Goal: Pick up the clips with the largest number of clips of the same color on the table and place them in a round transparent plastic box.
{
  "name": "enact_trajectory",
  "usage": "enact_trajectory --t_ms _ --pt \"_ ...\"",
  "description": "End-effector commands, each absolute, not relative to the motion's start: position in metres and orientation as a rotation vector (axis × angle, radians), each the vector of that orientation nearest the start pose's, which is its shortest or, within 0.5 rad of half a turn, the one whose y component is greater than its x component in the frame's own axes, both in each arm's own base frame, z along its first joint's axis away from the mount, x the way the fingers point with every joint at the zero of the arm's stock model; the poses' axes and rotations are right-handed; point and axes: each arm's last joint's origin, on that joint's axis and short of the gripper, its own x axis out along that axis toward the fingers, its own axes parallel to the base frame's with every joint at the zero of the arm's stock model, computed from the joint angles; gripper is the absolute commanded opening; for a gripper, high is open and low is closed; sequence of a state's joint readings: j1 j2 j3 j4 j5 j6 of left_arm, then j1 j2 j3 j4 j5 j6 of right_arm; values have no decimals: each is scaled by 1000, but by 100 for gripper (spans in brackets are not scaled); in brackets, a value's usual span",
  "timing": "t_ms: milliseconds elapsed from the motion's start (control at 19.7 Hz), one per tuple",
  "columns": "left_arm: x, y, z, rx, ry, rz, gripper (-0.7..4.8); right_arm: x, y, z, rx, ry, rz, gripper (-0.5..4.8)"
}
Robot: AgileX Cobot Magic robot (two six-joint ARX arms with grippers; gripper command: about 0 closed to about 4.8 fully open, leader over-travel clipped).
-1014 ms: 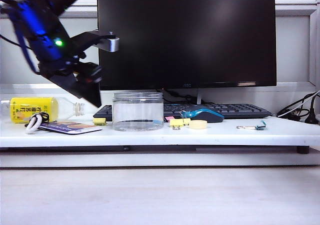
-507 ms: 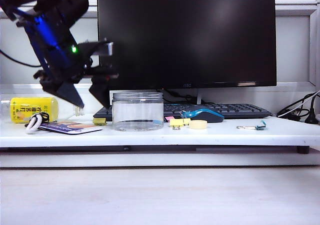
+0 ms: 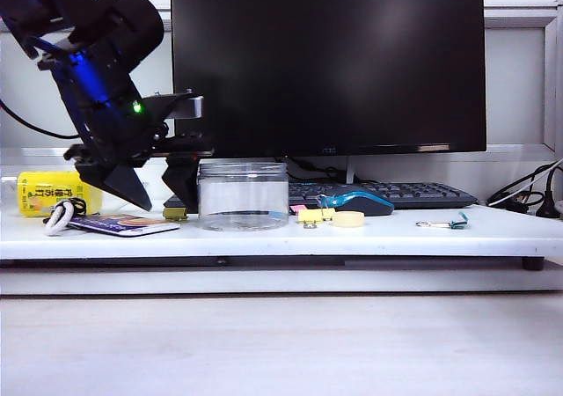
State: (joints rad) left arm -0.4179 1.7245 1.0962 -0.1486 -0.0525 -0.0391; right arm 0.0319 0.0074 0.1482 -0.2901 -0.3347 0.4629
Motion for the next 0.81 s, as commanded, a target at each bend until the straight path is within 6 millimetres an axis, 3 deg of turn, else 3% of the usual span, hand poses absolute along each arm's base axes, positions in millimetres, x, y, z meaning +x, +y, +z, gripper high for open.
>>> enact_trajectory --t_ms 51,304,406,507,811 --pt "337 -149 198 113 751 -332 341 84 12 187 474 215 330 45" --pt "340 -150 196 109 734 -333 339 84 12 187 475 217 329 45" --pt "341 -151 198 102 710 -334 323 84 12 187 474 217 328 45" --pt "342 -151 197 86 715 -328 272 84 12 187 474 217 327 45" --pt "344 -152 182 94 767 -326 280 84 12 187 474 217 326 45"
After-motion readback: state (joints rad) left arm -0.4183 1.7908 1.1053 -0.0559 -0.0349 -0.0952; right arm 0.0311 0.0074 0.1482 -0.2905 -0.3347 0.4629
